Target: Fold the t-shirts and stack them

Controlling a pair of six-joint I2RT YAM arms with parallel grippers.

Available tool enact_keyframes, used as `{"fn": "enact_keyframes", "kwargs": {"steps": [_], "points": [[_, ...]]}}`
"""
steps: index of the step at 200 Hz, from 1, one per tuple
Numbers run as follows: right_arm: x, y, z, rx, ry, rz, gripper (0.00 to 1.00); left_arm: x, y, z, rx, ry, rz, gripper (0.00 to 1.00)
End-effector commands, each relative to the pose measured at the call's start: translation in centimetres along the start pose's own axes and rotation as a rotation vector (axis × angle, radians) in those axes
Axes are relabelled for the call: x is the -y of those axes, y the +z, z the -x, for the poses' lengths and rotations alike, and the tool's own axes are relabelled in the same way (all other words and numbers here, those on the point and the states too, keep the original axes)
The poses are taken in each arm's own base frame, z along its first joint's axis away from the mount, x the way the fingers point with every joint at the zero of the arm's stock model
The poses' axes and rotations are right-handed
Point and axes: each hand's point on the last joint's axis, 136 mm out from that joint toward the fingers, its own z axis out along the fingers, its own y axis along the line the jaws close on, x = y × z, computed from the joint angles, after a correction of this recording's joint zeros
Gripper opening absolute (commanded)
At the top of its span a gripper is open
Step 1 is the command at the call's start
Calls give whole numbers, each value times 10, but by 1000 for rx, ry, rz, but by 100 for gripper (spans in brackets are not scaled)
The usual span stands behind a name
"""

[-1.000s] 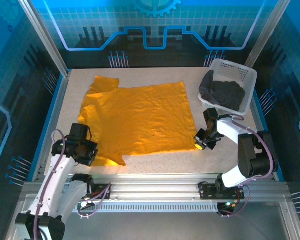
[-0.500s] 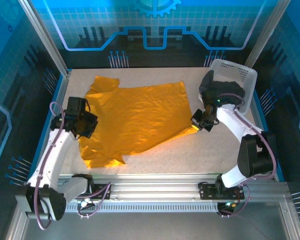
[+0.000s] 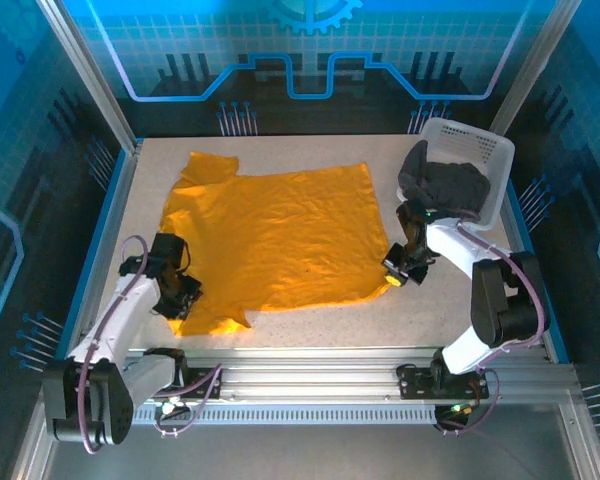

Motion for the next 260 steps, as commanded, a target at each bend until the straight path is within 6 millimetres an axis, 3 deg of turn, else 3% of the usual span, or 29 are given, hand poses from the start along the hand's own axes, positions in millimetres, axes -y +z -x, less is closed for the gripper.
{"fn": "enact_keyframes", "kwargs": {"steps": [1, 78, 119, 224, 260], "points": [[4, 3, -4, 14, -37, -6, 0, 7, 7, 1, -7, -64, -43, 32], [8, 9, -6, 5, -65, -21, 0, 17, 33, 15, 2, -140, 11, 33], [9, 9, -7, 4, -58, -16, 0, 5, 38, 10, -22, -130, 78, 27], [5, 8, -6, 9, -57, 0, 0, -18, 50, 4, -22, -130, 140, 26], [6, 8, -6, 10, -58, 2, 0, -15, 47, 7, -7, -133, 132, 14]]}}
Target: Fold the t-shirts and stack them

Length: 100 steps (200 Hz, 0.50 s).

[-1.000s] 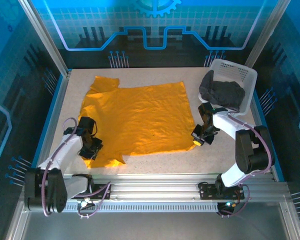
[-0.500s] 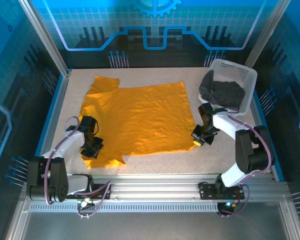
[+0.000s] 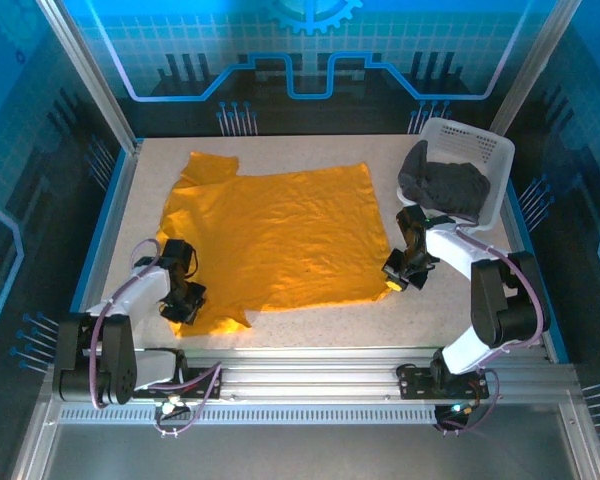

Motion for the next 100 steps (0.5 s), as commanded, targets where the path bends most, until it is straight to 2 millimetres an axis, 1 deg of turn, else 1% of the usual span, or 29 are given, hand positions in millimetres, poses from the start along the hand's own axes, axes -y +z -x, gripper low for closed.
{"fn": "enact_keyframes", "kwargs": {"steps": [1, 12, 24, 67, 100], "points": [[0, -2, -6, 3, -19, 5, 0, -7, -1, 5, 22, -26, 24, 14], [0, -2, -6, 3, -18, 4, 0, -5, -6, 6, 34, -24, 14, 6], [-1, -3, -6, 4, -20, 6, 0, -6, -13, 7, 44, -25, 5, 0], [-4, -5, -3, 10, -21, 14, 0, -12, -40, 6, 78, -42, -40, 0], [-6, -6, -2, 12, -24, 20, 0, -10, -60, 6, 95, -50, -88, 0]]}}
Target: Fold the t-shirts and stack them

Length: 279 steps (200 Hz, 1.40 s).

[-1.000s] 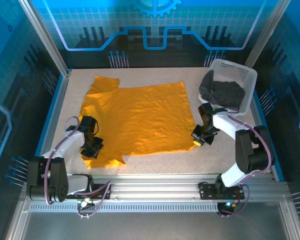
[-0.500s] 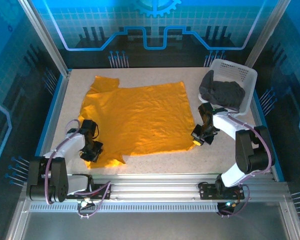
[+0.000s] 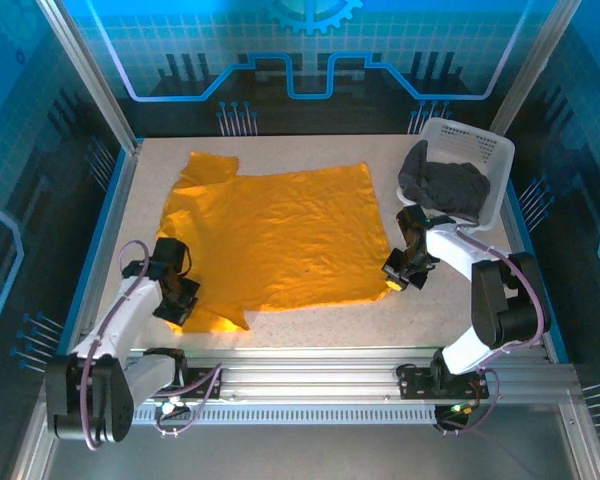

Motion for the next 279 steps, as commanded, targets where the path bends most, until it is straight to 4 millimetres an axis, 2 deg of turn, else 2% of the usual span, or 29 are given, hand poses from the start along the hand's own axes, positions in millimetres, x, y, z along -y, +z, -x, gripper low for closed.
{"fn": "enact_keyframes", "kwargs": {"steps": [1, 32, 52, 76, 93, 110, 144, 201, 225, 279], "points": [[-5, -6, -3, 6, -22, 14, 0, -8, -18, 4, 24, -30, 18, 0], [-8, -9, -3, 6, -27, 23, 0, 3, -35, 9, 42, -23, -13, 0], [-9, -10, -2, 9, -29, 25, 0, 5, -35, 9, 39, -10, -9, 0], [-10, -10, -2, 9, -27, 26, 0, -1, -29, 6, 27, -14, 6, 0], [-11, -11, -1, 12, -30, 34, 0, 3, -35, 11, 57, -18, -20, 0], [-17, -14, 1, 22, -40, 57, 0, 20, -48, 22, 110, -4, -78, 0], [-34, -28, 12, 51, -64, 89, 0, 77, -74, 44, 183, 65, -231, 0], [-61, -46, 38, 80, -17, 106, 0, 153, -115, 83, 294, 130, -407, 0], [-72, -49, 53, 98, 6, 112, 0, 173, -124, 99, 325, 134, -454, 0], [-88, -50, 78, 127, 37, 96, 0, 197, -128, 123, 355, 149, -500, 0]]}}
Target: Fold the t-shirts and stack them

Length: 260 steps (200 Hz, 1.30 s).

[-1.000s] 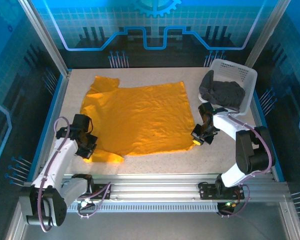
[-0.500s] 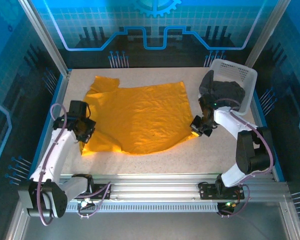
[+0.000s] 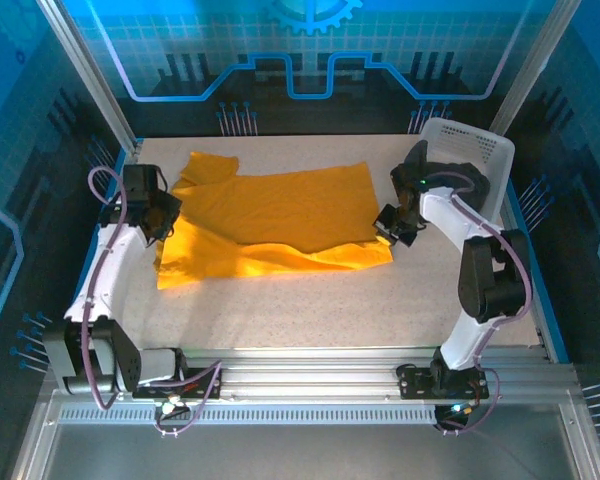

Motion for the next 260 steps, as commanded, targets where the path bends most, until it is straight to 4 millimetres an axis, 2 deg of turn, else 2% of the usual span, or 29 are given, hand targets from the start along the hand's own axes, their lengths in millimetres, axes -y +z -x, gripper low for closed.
{"fn": "enact_keyframes", "kwargs": {"steps": [1, 41, 125, 214, 260], "points": [[-1, -1, 8, 9, 35, -34, 0, 24, 0, 16, 29, 46, -73, 0], [-6, 4, 22, 22, 50, -44, 0, 29, 15, 21, 21, 89, -77, 0], [-9, 17, 35, 20, 59, -74, 0, 18, 45, 24, -7, 129, -14, 0], [-15, 16, 44, 45, 58, -68, 0, 8, 69, 19, -57, 152, 28, 0], [-22, 14, 52, 55, 22, -68, 0, 6, 75, 24, -71, 162, 58, 0]]}}
